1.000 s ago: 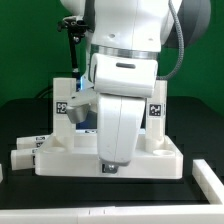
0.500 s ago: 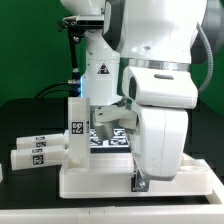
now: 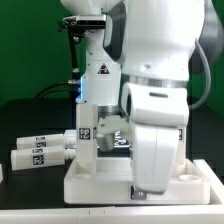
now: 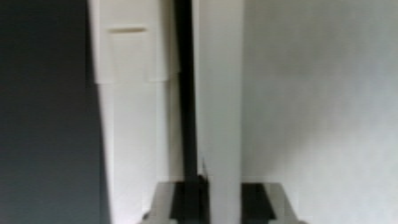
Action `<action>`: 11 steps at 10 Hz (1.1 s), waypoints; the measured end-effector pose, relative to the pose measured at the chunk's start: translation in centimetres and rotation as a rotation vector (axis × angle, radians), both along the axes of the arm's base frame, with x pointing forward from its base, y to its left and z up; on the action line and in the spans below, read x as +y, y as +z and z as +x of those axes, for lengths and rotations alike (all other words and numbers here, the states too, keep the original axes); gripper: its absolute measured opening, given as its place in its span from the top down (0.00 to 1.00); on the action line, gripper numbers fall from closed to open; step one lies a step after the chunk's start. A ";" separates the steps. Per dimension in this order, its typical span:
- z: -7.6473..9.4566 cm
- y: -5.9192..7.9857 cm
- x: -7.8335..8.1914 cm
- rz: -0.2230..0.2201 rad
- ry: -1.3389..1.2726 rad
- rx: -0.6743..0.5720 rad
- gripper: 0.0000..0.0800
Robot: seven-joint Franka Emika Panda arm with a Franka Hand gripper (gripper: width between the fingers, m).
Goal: Assemble desk
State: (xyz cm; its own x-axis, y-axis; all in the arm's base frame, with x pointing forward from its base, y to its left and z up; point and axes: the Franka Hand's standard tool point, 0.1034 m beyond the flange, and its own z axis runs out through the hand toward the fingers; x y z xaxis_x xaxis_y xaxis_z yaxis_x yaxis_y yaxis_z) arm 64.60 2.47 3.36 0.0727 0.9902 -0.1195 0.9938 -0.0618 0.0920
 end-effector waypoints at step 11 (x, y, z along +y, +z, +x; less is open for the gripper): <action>0.1 -0.7 1.0 -0.029 0.035 -0.001 0.93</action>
Offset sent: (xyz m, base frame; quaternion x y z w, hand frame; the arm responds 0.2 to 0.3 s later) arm 0.0120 0.0078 0.0036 -0.0397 0.0124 -0.0751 0.9963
